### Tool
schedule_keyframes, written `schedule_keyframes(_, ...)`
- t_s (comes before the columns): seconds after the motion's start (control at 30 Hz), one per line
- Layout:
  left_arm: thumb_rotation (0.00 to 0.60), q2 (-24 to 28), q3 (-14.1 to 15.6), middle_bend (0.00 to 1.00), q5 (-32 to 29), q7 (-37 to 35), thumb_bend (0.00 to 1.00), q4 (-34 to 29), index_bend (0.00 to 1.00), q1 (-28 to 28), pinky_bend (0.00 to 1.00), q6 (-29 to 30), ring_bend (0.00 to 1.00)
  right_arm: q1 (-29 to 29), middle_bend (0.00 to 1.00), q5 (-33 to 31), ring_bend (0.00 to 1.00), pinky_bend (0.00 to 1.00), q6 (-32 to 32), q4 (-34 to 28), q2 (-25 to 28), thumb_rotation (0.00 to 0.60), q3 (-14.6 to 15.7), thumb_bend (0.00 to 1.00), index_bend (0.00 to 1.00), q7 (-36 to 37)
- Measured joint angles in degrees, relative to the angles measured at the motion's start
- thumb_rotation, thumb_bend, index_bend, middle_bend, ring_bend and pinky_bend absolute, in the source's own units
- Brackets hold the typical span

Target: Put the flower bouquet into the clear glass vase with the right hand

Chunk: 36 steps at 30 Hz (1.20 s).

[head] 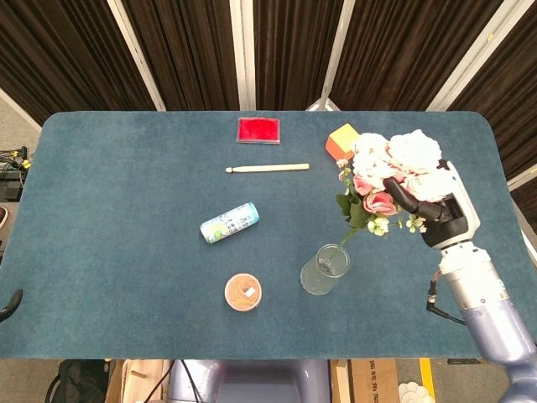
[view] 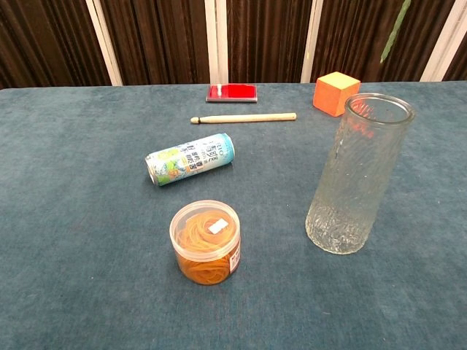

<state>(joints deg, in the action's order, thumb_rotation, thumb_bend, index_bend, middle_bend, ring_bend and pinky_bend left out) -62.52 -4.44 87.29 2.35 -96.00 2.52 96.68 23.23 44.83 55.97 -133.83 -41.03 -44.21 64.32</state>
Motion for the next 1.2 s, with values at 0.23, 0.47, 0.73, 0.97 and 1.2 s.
schedule_keyframes(0.23,0.6,0.1,-0.1,0.0,-0.1,0.0,0.35,-0.1,0.14,0.0,0.06,0.0,0.0,2.0,0.45,0.7,0.5,0.17,2.4,2.1,-5.2,0.6,3.4,0.47,0.6,-4.4)
schedule_keyframes(0.47,0.6,-0.2,0.0,0.0,0.0,0.7,0.35,-0.2,0.14,0.0,0.06,0.0,0.0,2.2,0.45,3.3,0.5,0.19,2.6,4.6,-8.5,0.6,5.8,0.47,0.6,-5.8)
schedule_keyframes(0.73,0.6,-0.4,0.1,0.0,0.1,1.9,0.35,-0.2,0.14,0.0,0.06,0.0,0.0,0.3,0.45,8.1,0.5,0.19,1.5,6.7,-10.8,0.6,8.2,0.47,0.6,-4.2)
schedule_keyframes(0.97,0.6,-0.8,0.2,0.0,0.2,2.8,0.35,-0.1,0.14,-0.1,0.06,-0.2,0.0,-1.3,0.45,12.7,0.5,0.19,0.5,8.3,-12.9,0.6,10.3,0.47,0.6,-1.8)
schedule_keyframes(1.2,0.6,-0.8,0.1,0.0,0.1,2.9,0.35,-0.2,0.14,-0.1,0.06,-0.1,0.0,-1.9,0.45,16.6,0.49,0.19,0.4,10.7,-16.0,0.6,13.2,0.47,0.6,-1.7)
